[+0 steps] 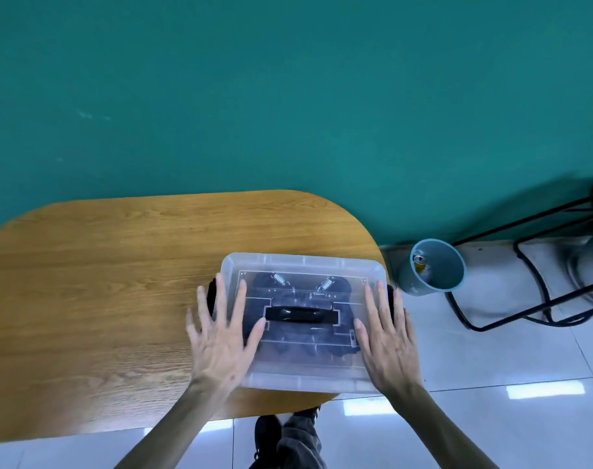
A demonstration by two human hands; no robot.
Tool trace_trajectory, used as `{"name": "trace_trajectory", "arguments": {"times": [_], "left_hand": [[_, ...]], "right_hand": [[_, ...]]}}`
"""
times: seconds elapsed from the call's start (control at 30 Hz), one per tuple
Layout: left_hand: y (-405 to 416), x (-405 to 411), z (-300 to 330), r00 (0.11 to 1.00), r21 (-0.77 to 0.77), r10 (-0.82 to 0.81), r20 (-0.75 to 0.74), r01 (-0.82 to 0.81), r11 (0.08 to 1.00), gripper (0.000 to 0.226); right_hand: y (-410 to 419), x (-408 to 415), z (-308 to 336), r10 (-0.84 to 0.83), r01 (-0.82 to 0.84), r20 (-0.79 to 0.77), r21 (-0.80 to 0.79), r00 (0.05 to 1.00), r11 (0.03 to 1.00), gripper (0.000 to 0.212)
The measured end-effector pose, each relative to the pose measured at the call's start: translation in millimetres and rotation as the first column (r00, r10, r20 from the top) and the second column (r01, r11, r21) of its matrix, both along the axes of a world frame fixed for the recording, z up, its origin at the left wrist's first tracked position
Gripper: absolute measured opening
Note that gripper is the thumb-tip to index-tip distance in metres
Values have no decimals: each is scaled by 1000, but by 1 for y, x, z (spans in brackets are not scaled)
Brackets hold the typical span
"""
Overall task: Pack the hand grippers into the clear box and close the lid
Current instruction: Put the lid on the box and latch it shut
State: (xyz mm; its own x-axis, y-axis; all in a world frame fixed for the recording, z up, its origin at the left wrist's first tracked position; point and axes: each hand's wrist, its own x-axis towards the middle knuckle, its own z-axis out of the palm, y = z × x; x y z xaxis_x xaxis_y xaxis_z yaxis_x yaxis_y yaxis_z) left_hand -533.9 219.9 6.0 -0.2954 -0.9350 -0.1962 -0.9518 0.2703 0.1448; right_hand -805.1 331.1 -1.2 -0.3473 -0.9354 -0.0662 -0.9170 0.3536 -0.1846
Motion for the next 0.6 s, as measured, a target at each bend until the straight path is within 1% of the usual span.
{"name": "trace_trajectory", "arguments": {"times": [0.07, 0.13, 0.23, 0.33, 0.4, 0.43, 0.5, 0.57, 0.6], "left_hand": [[1, 9, -1, 999, 19, 21, -29, -21, 1000, 80], [3, 10, -1, 997, 36, 5, -83, -2, 999, 81], [1, 9, -3, 989, 37, -15, -144, 20, 999, 81], [-1, 10, -4, 988, 65, -17, -152, 27, 998, 82], [-2, 11, -1, 983, 79, -27, -183, 42, 996, 81], [-3, 12, 2, 974, 91, -30, -223, 51, 995, 81], [-8, 21, 6, 954, 125, -41, -297, 81, 989, 81], [-16, 36, 5, 937, 148, -26, -348, 83, 985, 84], [-21, 43, 5, 922, 172, 10, -386, 62, 983, 86]], "right_hand": [[3, -1, 0, -32, 35, 86, -42, 996, 998, 65], [1, 0, -2, -28, 40, 160, -74, 987, 996, 67], [1, -2, -5, -7, 27, 202, -92, 979, 995, 67], [0, -4, -4, -8, 29, 232, -86, 973, 996, 66], [-1, -2, 2, -46, 66, 271, -66, 962, 996, 67], [-1, -1, 5, -75, 95, 296, -56, 952, 994, 68], [2, 0, 9, -161, 187, 368, -35, 916, 982, 72], [7, -5, 10, -252, 295, 495, -11, 831, 955, 81], [9, -9, 9, -278, 332, 564, 7, 777, 943, 84]]}}
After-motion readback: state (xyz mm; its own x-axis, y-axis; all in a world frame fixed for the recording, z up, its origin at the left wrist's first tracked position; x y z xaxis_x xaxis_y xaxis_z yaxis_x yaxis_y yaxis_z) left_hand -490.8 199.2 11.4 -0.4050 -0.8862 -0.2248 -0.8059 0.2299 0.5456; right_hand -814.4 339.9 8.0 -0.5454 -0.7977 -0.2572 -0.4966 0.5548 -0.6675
